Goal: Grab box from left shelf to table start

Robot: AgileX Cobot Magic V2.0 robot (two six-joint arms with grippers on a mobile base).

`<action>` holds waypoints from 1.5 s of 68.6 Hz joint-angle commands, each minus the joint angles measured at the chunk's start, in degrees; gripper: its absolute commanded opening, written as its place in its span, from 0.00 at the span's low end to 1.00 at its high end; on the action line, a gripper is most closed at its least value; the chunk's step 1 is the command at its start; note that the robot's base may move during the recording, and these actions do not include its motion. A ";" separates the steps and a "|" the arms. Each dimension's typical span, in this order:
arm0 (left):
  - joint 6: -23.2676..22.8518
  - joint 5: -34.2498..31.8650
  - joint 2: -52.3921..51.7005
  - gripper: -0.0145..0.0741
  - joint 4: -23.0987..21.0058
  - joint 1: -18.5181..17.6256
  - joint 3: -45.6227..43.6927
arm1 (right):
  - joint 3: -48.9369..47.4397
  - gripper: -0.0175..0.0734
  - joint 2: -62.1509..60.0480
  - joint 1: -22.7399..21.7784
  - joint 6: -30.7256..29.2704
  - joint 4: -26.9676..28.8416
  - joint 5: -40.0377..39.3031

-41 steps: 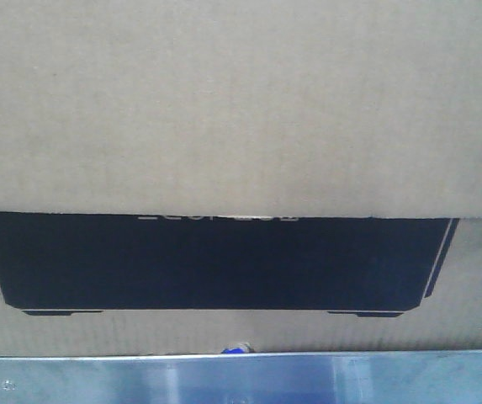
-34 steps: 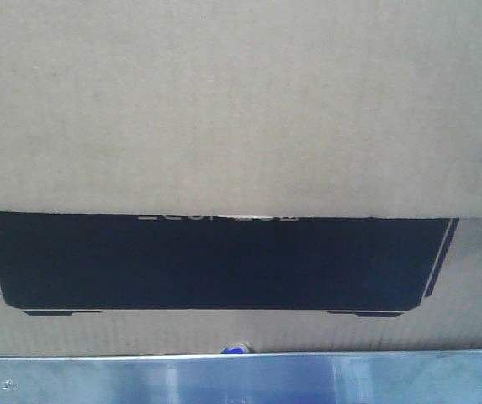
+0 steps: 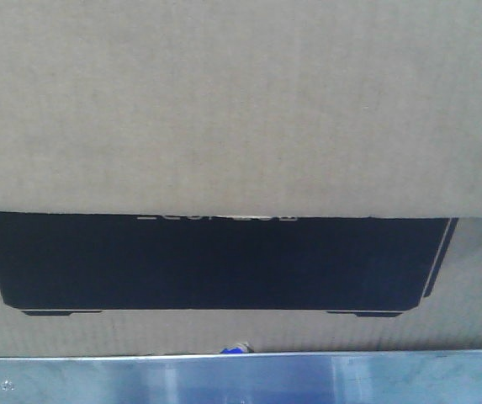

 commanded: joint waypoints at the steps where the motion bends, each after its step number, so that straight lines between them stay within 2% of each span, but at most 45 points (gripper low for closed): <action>1: -0.06 -7.70 -0.97 0.05 -4.28 -0.11 -0.17 | 0.08 0.26 -0.54 0.04 -0.20 0.04 -5.12; 8: -0.06 -9.94 -0.97 0.05 -5.19 -0.11 -0.76 | 0.08 0.26 -0.54 0.04 -0.20 0.04 -5.12; 17: -0.13 -9.26 -0.73 0.05 -4.92 -0.11 -4.05 | 0.08 0.26 -0.54 0.04 -0.20 0.04 -5.12; 25: -0.13 -2.39 0.28 0.05 -1.73 -0.11 -10.19 | 0.08 0.26 -0.54 0.04 -0.20 0.04 -5.12; 43: 0.24 12.50 5.66 0.06 -1.62 -0.11 -25.48 | 0.08 0.26 -0.54 0.04 -0.20 0.04 -5.12; 58: 1.47 17.63 11.19 0.09 -1.62 -0.11 -34.39 | 0.08 0.26 -0.54 0.04 -0.20 0.04 -5.12; 67: 1.47 21.56 14.39 0.23 -1.62 -0.11 -38.38 | 0.08 0.26 -0.54 0.04 -0.20 0.04 -5.12; 75: 1.47 27.02 17.60 0.45 -2.12 -0.11 -41.85 | 0.08 0.26 -0.54 0.04 -0.20 0.04 -5.12; 82: 1.47 32.09 20.81 0.60 -2.12 -0.11 -45.17 | 0.08 0.26 -0.54 0.04 -0.20 0.04 -5.12; 86: 1.47 35.65 22.81 0.64 -2.12 -0.11 -47.67 | 0.08 0.26 -0.54 0.04 -0.20 0.04 -5.12; 95: 1.47 43.11 28.10 0.64 -4.46 -0.25 -54.10 | 0.08 0.26 -0.54 0.04 -0.20 0.04 -5.12; 103: 1.47 46.62 33.20 0.63 -6.65 -4.34 -60.01 | 0.08 0.26 -0.54 0.04 -0.20 0.04 -5.12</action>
